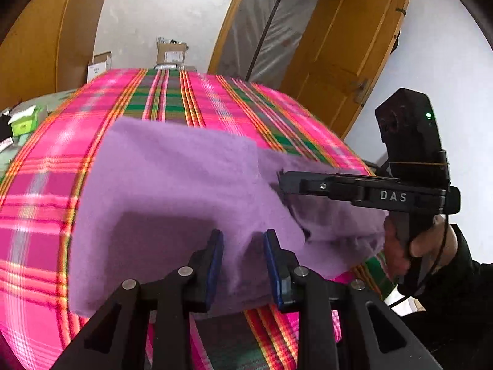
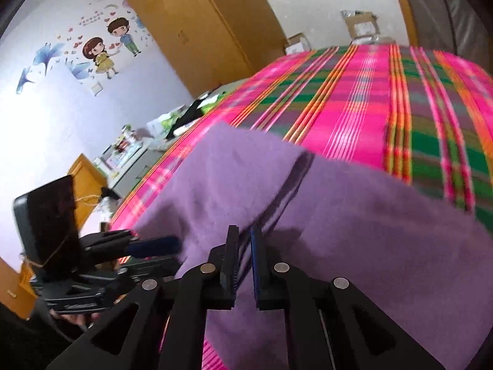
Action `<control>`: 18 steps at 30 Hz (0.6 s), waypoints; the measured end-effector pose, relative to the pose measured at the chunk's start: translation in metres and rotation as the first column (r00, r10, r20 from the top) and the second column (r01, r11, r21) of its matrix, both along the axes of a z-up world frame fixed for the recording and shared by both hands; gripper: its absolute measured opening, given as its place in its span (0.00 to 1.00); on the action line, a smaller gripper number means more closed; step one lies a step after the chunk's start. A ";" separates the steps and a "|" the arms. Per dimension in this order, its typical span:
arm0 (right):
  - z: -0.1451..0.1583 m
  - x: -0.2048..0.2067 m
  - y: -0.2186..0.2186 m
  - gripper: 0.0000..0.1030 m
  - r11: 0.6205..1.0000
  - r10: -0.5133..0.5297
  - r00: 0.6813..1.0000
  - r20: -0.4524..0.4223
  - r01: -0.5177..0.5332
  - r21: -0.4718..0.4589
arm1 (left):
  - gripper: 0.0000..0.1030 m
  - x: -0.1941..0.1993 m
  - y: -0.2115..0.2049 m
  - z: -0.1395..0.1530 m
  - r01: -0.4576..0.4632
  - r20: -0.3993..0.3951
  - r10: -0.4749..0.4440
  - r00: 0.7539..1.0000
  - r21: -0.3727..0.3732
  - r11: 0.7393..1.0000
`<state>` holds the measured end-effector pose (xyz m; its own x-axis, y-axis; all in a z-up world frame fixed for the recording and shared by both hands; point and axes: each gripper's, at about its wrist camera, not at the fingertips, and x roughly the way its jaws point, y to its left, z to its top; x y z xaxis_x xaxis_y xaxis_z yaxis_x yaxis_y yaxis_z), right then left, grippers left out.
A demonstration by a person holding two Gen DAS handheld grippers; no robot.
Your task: Fold clothes
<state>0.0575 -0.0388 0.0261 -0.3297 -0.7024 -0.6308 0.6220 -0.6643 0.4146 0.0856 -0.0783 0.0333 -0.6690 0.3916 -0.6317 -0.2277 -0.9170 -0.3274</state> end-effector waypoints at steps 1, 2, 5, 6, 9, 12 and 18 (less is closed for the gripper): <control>0.002 -0.006 -0.002 0.26 1.000 -0.014 1.000 -0.008 0.014 0.002 | 0.27 -0.002 0.000 0.001 0.000 -0.003 0.000 1.000 0.002 1.000; 0.004 -0.010 -0.003 0.31 1.000 -0.028 0.999 -0.015 0.028 0.000 | 0.27 -0.004 0.002 0.001 0.008 0.000 -0.008 1.000 0.003 1.000; 0.007 -0.027 -0.006 0.31 0.997 -0.071 0.997 -0.004 0.071 -0.021 | 0.27 -0.010 0.008 -0.003 0.034 0.016 -0.034 0.999 -0.001 0.999; 0.007 -0.034 -0.009 0.29 0.997 -0.079 0.997 0.006 0.079 -0.022 | 0.27 -0.010 0.012 -0.006 0.042 0.024 -0.041 0.999 -0.008 0.999; 0.002 -0.051 -0.018 0.25 0.996 -0.094 0.995 0.021 0.094 -0.002 | 0.27 -0.009 0.015 -0.010 0.044 0.026 -0.044 0.999 0.000 0.999; -0.010 -0.065 -0.023 0.15 0.994 -0.107 0.993 0.045 0.105 0.040 | 0.27 -0.010 0.015 -0.012 0.043 0.026 -0.043 0.999 0.005 0.999; -0.017 -0.070 -0.023 0.06 0.990 -0.104 0.994 0.035 0.100 0.094 | 0.28 -0.012 0.018 -0.014 0.043 0.019 -0.043 0.999 -0.014 0.999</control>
